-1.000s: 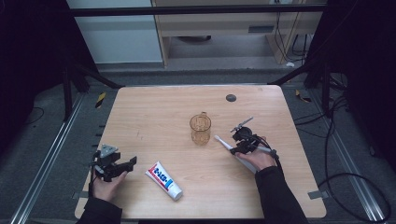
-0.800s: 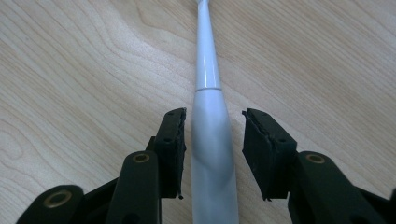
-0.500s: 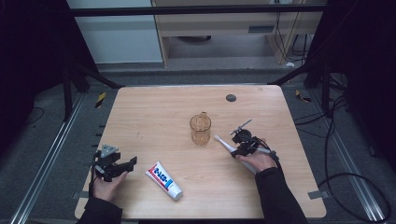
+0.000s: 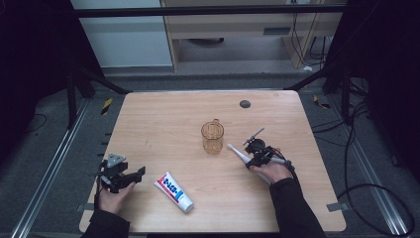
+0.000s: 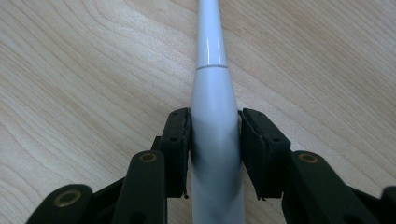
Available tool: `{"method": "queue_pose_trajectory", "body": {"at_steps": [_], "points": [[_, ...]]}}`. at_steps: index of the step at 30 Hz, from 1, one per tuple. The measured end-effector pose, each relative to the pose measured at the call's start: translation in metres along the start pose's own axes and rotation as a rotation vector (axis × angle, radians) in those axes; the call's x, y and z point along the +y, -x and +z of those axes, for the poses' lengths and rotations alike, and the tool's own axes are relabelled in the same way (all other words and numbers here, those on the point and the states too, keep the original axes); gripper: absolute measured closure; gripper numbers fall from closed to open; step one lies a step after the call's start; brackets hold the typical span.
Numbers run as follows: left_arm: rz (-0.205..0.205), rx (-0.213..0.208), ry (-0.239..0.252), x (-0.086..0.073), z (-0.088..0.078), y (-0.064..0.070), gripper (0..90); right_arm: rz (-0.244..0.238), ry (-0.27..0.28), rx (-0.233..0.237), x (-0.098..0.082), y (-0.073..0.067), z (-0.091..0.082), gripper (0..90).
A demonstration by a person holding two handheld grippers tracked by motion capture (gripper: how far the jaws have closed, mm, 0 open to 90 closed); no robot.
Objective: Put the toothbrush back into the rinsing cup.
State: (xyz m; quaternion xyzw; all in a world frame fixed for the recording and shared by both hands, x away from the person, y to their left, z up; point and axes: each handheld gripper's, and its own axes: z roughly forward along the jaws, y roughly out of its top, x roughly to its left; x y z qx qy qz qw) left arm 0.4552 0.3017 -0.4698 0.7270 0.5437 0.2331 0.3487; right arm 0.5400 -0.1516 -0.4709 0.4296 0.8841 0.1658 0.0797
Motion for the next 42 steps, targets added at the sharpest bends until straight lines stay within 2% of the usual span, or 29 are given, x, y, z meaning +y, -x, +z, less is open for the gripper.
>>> {"method": "queue_pose_trajectory", "body": {"at_steps": [15,22,34,36,37,38,39,41,42], "points": [[0.0,-0.001,-0.001,0.0,0.0,0.0,27.4,0.026,-0.008,0.0,0.001,0.0,-0.001,66.9],[-0.002,-0.001,0.001,0.0,0.0,0.0,27.5,0.034,0.018,0.008,0.0,0.001,-0.008,67.1],[-0.001,-0.003,0.0,0.0,0.0,0.0,27.5,0.056,0.091,0.017,-0.004,0.004,-0.028,67.3],[-0.001,-0.003,0.001,0.0,0.0,0.0,27.5,0.061,0.134,0.017,-0.003,0.005,-0.037,67.3],[0.0,-0.002,0.0,0.0,0.0,0.0,27.5,0.061,0.134,0.017,-0.003,0.005,-0.037,67.3],[-0.002,-0.002,0.0,0.0,0.0,0.0,27.5,0.062,0.164,0.018,-0.002,0.007,-0.043,67.2],[-0.002,-0.002,0.0,0.0,0.0,0.0,27.5,0.062,0.164,0.018,-0.002,0.007,-0.043,67.2],[-0.001,-0.003,0.001,0.0,0.0,0.0,27.6,0.071,0.226,0.011,-0.002,0.007,-0.055,67.2],[-0.001,-0.003,0.001,0.0,0.0,0.0,27.6,0.071,0.226,0.011,-0.002,0.007,-0.055,67.2]]}}
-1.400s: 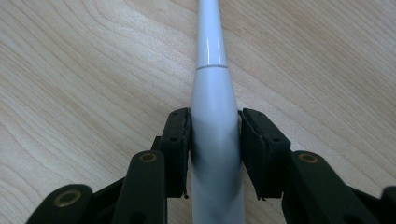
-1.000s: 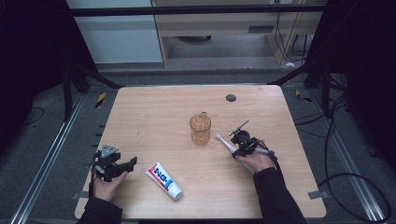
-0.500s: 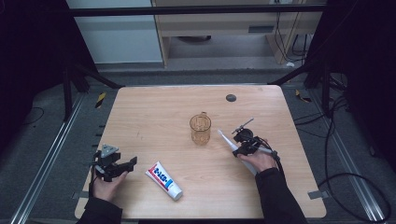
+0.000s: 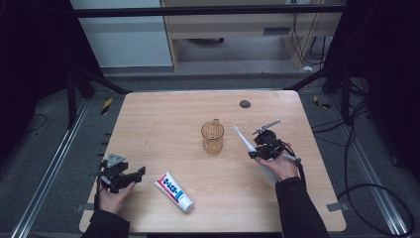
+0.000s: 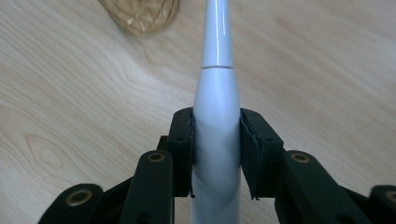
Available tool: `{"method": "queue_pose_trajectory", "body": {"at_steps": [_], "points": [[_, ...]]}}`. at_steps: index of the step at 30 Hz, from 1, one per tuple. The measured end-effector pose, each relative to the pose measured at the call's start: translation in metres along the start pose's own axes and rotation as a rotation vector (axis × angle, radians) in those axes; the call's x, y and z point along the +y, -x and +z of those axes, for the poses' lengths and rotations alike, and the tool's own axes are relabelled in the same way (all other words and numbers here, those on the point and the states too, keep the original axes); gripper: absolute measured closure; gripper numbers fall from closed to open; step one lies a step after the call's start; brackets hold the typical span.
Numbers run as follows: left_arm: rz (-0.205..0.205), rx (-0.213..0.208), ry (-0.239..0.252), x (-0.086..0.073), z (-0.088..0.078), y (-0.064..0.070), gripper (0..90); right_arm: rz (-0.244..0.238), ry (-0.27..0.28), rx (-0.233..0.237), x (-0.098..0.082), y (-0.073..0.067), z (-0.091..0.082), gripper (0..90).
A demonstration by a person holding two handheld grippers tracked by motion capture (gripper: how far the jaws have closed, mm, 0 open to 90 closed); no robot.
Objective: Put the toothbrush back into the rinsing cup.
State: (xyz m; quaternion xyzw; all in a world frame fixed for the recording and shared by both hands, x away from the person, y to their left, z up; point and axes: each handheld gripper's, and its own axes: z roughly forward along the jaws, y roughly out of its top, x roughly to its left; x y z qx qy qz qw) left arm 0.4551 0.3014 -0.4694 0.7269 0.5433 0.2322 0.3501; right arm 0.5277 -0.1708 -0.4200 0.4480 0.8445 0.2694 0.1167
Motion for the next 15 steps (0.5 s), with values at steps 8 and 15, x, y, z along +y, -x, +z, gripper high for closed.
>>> {"method": "queue_pose_trajectory", "body": {"at_steps": [8,15], "points": [[-0.002,0.0,0.003,0.0,0.0,0.0,27.6,0.046,0.198,-0.021,0.004,0.002,-0.023,67.2],[-0.005,0.001,0.006,0.0,0.0,0.0,27.5,0.099,0.377,-0.035,0.007,0.0,-0.036,67.2]]}}
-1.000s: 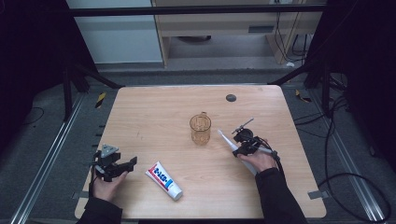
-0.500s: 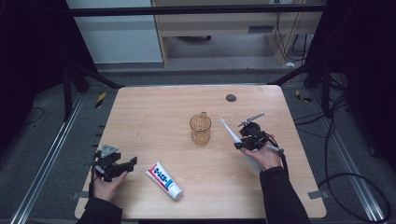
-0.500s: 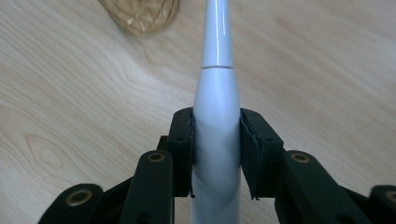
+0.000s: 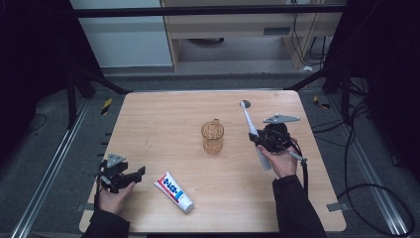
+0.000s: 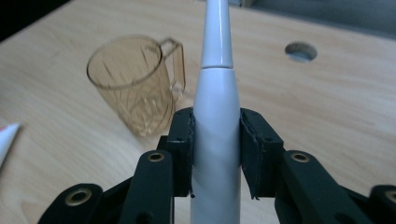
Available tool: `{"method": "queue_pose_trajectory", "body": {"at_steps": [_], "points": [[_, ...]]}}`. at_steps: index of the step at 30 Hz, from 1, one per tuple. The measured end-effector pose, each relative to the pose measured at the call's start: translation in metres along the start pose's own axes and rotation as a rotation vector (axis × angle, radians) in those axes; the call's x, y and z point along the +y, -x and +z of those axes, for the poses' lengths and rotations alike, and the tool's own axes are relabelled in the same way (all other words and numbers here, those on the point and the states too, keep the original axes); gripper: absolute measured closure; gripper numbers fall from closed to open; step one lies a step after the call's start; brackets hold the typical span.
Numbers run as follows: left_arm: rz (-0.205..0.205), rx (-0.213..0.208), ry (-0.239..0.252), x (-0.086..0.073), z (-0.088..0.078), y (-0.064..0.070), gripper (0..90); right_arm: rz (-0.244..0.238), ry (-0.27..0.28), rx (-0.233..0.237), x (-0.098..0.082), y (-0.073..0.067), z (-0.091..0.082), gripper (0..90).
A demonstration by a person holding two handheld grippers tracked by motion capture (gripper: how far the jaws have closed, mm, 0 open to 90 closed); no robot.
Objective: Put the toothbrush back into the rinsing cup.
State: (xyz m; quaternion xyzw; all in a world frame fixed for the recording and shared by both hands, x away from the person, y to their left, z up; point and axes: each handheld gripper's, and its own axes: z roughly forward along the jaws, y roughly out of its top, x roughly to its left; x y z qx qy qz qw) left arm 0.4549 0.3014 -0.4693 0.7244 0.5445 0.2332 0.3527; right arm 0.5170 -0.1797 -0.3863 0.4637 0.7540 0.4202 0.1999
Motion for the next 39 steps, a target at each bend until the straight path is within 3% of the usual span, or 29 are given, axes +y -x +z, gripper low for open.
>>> {"method": "queue_pose_trajectory", "body": {"at_steps": [7,18,39], "points": [[-0.001,-0.001,0.001,0.0,0.0,0.0,27.5,0.044,0.162,-0.02,0.009,-0.002,-0.009,67.1],[0.0,-0.002,-0.002,0.0,0.0,-0.001,27.5,0.059,0.315,-0.045,0.022,-0.013,-0.007,67.1],[-0.002,-0.007,0.002,0.0,-0.001,-0.001,27.5,0.063,0.456,-0.062,0.045,-0.03,0.015,67.1]]}}
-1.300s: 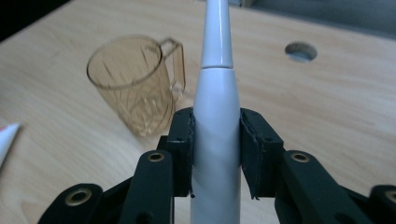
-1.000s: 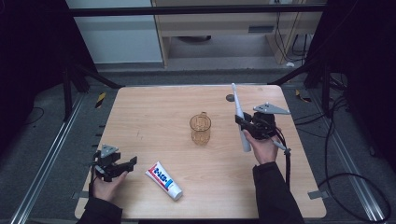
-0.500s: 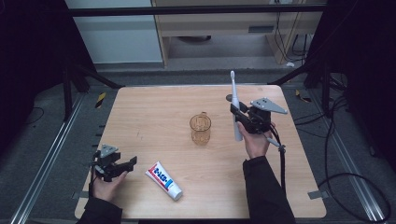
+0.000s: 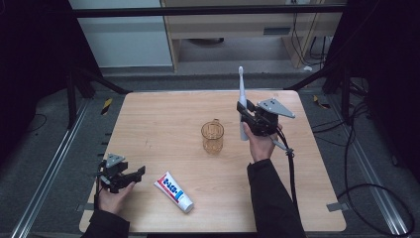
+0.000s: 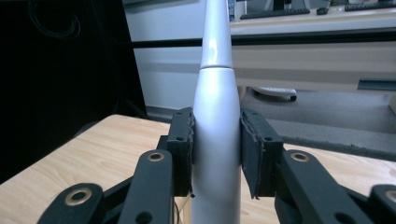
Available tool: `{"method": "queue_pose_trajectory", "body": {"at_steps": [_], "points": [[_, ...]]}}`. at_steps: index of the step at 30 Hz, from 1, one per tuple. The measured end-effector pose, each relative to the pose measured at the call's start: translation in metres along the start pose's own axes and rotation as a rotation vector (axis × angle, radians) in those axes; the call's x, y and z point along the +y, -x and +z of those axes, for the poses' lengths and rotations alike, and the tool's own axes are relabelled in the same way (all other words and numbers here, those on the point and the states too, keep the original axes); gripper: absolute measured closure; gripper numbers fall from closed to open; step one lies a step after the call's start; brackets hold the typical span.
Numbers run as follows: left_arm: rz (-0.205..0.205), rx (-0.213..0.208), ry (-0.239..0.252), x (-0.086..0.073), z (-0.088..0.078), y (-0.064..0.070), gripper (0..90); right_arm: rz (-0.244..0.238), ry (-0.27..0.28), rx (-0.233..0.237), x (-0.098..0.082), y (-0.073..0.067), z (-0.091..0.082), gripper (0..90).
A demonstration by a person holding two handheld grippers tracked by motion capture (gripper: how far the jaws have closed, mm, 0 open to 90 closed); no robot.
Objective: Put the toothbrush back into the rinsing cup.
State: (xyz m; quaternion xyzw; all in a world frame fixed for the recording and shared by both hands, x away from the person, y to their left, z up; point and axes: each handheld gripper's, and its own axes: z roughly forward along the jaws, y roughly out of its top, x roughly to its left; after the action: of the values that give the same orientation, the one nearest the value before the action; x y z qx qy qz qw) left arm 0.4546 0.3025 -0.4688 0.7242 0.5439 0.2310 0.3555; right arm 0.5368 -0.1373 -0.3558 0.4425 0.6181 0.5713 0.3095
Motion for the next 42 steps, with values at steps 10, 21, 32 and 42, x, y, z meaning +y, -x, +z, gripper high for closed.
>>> {"method": "queue_pose_trajectory", "body": {"at_steps": [10,21,32,42], "points": [[-0.003,-0.001,0.003,0.0,0.0,0.0,27.5,-0.002,0.042,0.008,0.003,-0.012,0.016,67.1],[-0.005,-0.002,0.004,0.0,0.0,0.0,27.5,0.007,0.077,0.023,0.004,-0.023,0.03,67.1],[-0.005,-0.003,0.005,0.0,0.0,0.0,27.5,0.025,0.097,0.041,0.0,-0.032,0.045,67.1],[-0.005,-0.004,0.006,0.0,0.0,0.0,27.5,0.022,0.094,0.047,-0.009,-0.039,0.059,67.1]]}}
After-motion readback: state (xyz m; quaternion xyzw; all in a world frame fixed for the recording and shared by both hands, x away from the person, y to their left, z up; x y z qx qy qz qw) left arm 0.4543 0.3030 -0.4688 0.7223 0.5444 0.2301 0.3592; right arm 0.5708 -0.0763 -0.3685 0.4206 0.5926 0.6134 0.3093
